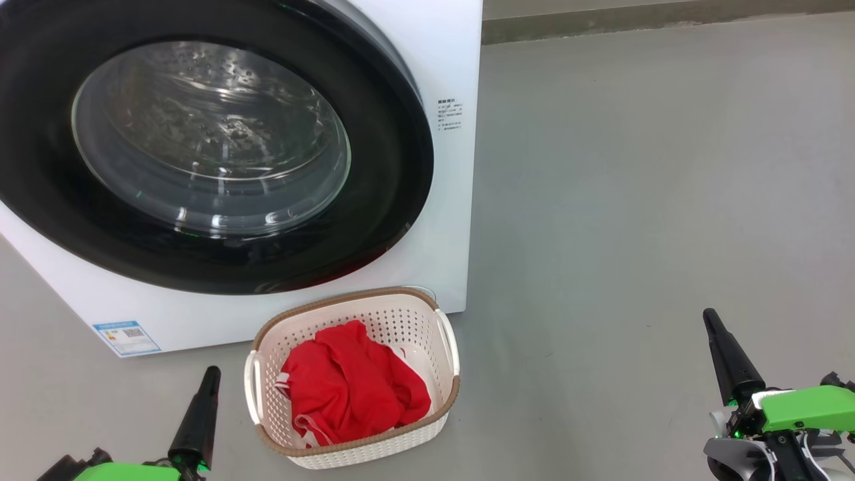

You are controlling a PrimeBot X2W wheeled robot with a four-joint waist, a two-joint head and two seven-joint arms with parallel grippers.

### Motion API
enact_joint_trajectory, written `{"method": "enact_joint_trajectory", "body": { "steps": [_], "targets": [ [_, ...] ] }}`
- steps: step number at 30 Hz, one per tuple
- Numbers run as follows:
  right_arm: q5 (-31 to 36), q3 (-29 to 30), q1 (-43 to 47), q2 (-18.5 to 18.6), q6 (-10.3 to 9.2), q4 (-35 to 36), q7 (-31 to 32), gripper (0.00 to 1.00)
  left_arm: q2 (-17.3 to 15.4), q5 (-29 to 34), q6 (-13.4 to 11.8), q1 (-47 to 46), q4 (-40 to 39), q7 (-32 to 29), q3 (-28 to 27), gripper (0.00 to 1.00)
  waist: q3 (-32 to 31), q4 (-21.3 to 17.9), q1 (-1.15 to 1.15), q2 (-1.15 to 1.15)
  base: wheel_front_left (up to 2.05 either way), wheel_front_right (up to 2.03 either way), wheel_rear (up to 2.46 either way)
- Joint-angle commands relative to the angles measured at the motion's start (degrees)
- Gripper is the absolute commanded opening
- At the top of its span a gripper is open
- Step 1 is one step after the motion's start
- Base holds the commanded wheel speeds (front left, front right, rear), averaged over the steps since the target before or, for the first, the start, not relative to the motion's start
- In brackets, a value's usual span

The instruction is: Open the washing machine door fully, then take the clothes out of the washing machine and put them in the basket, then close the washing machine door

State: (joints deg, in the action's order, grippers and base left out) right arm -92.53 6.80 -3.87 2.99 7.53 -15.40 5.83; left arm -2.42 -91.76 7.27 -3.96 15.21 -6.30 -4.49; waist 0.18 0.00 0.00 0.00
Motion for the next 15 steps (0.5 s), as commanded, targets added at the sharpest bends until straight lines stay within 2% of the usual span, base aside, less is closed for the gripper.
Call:
{"method": "enact_joint_trajectory", "body": {
  "steps": [1,15],
  "targets": [
    [-0.08,-0.82,-2.26,0.3,-0.04,1.4,0.22,0.0,-0.45,-0.4,0.22,-2.22,-1.17,-0.19,-2.04,0.0,0.0,0.0,0.0,0.0,0.0,0.0,0.0],
    [0.02,-0.7,-2.27,0.22,-0.04,1.4,0.32,0.0,-0.45,-0.4,0.22,-2.22,-1.17,-0.19,-2.04,0.0,0.0,0.0,0.0,0.0,0.0,0.0,0.0]
  ]
}}
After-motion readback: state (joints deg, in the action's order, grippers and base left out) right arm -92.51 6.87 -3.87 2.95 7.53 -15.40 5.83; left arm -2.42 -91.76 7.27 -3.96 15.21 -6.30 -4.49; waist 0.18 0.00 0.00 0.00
